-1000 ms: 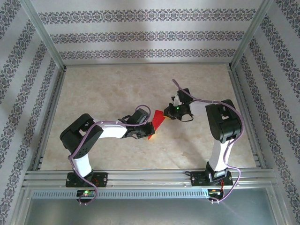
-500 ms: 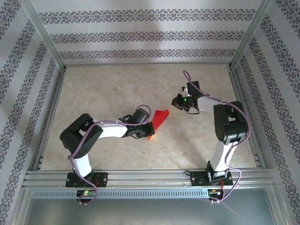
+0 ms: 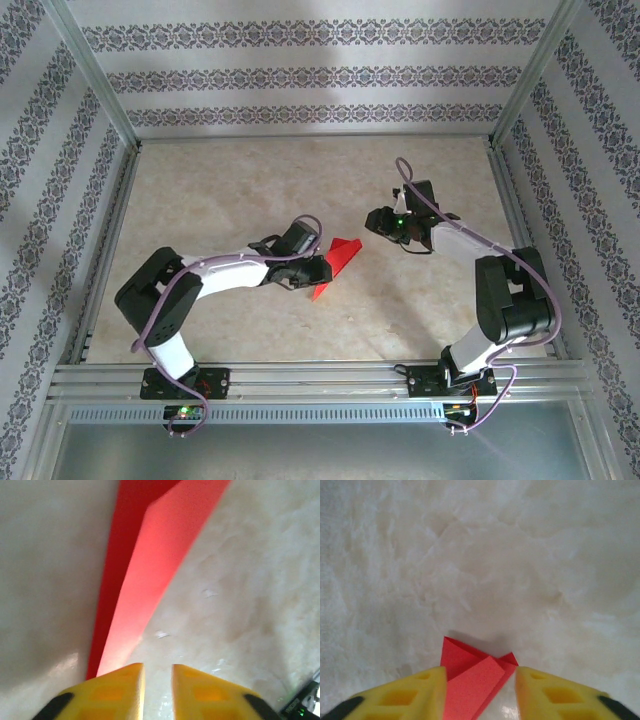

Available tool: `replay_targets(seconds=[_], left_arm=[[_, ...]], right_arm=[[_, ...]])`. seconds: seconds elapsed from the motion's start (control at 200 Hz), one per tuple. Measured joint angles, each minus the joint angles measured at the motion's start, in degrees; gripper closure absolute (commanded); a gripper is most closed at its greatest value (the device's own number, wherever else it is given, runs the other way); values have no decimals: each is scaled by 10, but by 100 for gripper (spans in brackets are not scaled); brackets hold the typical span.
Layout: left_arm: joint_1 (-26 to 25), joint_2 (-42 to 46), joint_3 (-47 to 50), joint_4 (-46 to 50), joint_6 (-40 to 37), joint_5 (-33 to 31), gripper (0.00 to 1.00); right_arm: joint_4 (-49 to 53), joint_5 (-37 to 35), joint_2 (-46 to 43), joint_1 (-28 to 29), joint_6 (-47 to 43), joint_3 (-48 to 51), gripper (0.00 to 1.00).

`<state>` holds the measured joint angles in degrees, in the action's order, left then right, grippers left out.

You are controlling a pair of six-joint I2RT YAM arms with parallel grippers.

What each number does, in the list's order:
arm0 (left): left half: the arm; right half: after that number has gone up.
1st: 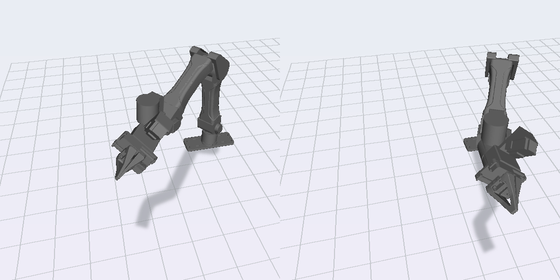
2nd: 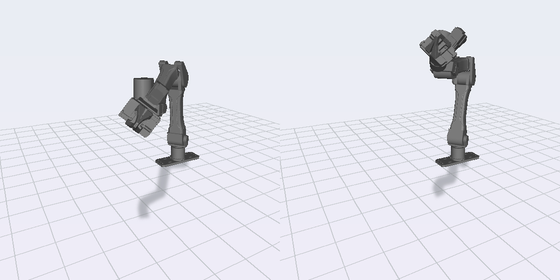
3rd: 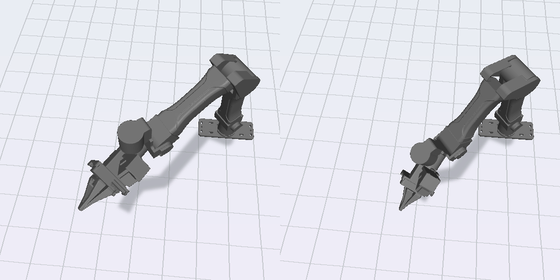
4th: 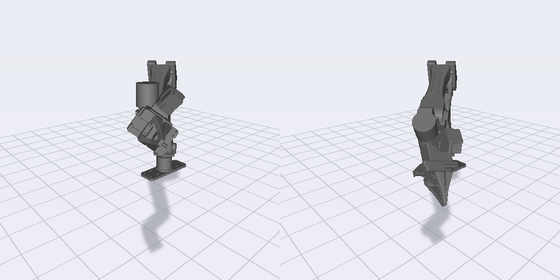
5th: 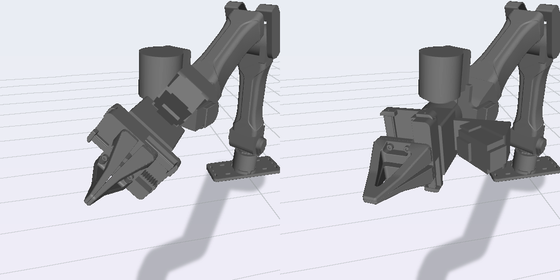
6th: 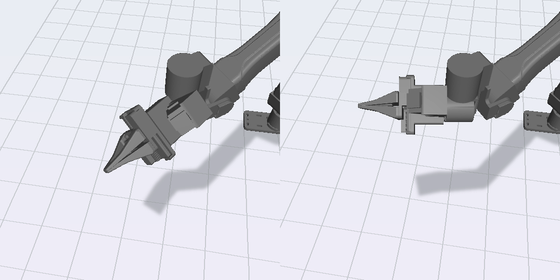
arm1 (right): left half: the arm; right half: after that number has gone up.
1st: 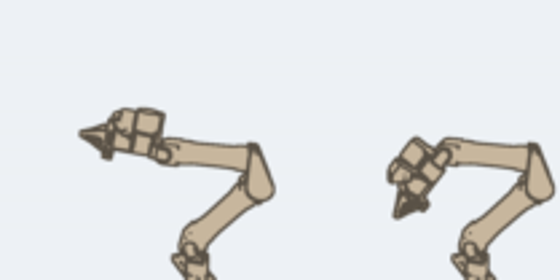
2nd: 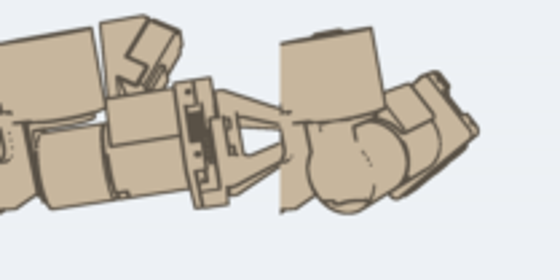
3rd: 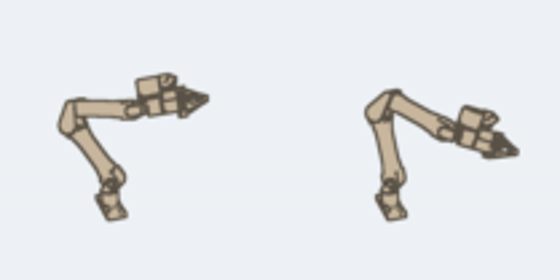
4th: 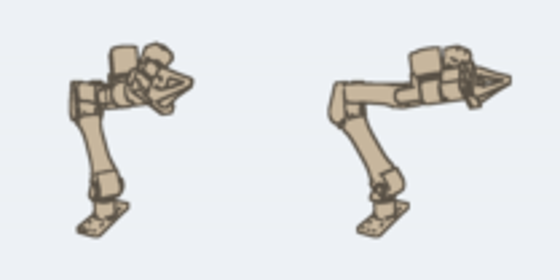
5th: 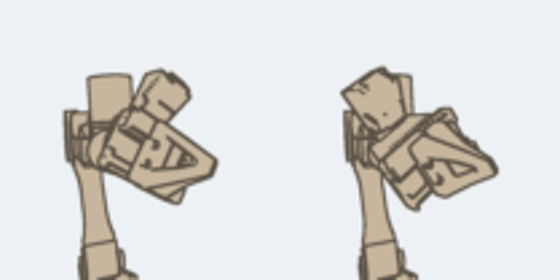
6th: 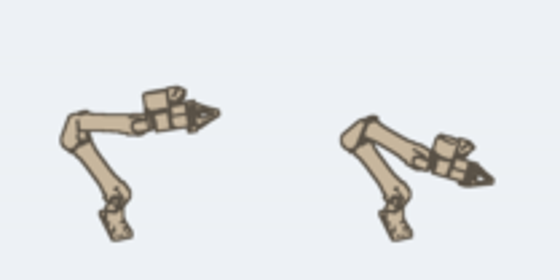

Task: Fold a paper plane with a square sheet of paper (pick it up from the middle)
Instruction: Fold the wing for the fifth time at the center of the table, then turn over a paper plane at the center of the table.

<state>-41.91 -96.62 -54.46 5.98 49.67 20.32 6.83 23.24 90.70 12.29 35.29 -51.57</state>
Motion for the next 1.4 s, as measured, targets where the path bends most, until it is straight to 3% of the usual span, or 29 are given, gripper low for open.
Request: replay_targets(seconds=[0.1,0.195,0.315,0.44,0.69,1.014,1.174,1.399], left_arm=[[16,40,-14,9,-11,-9,57],[40,78,-24,19,-30,-29,44],[74,123,-26,47,-70,-80,17],[102,163,-17,78,-103,-157,0],[169,243,62,100,-148,-251,1],[292,278,116,103,-170,-225,0],[326,278,123,103,-189,-187,1],[330,273,123,103,-212,-153,0]], right_arm=[[12,-19,-30,7,-9,16,28],[22,-44,-70,15,-26,30,3],[29,-69,-114,30,-45,32,2],[29,-83,-137,48,-58,32,2],[120,-158,-96,155,-48,-31,2],[298,-302,83,314,12,-217,3],[374,-362,160,345,69,-280,15],[449,-423,213,347,143,-345,30]])
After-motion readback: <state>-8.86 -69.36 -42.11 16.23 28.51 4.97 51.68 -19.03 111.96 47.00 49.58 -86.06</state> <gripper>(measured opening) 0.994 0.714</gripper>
